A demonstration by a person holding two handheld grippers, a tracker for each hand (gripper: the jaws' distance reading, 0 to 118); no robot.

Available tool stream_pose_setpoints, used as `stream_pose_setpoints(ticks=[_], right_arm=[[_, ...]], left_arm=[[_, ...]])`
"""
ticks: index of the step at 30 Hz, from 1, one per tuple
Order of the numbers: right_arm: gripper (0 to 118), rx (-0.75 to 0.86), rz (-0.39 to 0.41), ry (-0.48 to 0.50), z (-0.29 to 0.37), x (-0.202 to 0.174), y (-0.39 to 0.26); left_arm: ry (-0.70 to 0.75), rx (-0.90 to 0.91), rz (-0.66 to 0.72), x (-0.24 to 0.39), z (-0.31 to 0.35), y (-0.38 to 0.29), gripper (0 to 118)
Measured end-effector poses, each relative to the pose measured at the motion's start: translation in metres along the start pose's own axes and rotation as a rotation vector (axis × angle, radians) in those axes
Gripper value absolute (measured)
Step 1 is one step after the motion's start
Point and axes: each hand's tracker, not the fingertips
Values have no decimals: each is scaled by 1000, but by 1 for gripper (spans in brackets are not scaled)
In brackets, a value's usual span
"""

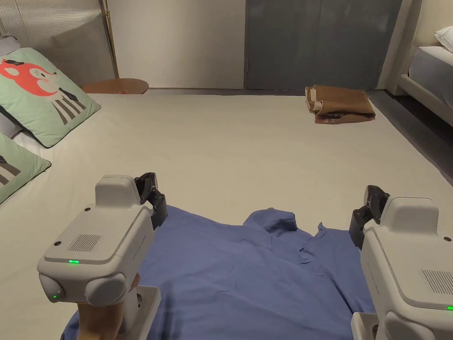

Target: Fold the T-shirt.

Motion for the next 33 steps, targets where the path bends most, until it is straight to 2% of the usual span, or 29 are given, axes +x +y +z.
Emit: stream_pose_setpoints(ticks=[5,7,11,18,19,20,21,22,23,24,25,29,31,33], right_arm=[[0,-7,-11,-2,-15,2,-7],[0,-11,-11,2,-21,4,-8],[0,-29,2,-1,-33,4,-9],[0,-68,24,-21,-65,8,-11],[0,-74,24,-24,-70,10,-13],[0,-82,26,-30,-74,10,-12],[0,-91,31,-36,-78,11,-13],[0,-102,37,-42,-84,12,-16],[0,-114,39,-45,-89,14,-19],[0,-123,41,-45,-93,16,-19],[0,-138,47,-50,-98,17,-21],[0,-174,76,-74,-111,26,-32],[0,-187,75,-82,-112,30,-36],[0,-203,70,-91,-113,34,-40]], left_arm=[[-21,-64,-74,5,-24,-8,0],[-88,-144,-85,4,-44,-5,0],[-125,-290,-160,-6,-107,-6,0],[-132,-601,-108,-36,-230,-28,0],[-116,-630,-94,-41,-244,-37,6],[-88,-654,-83,-45,-259,-45,27],[-68,-700,-84,-48,-273,-51,70],[-31,-734,-80,-50,-287,-59,100],[-11,-759,-79,-53,-297,-69,111],[-25,-782,-70,-56,-305,-76,106],[0,-781,-104,-56,-313,-82,106],[3,-861,-58,-57,-328,-109,105],[-11,-904,-101,-52,-328,-121,101],[-19,-922,-160,-42,-323,-132,61]])
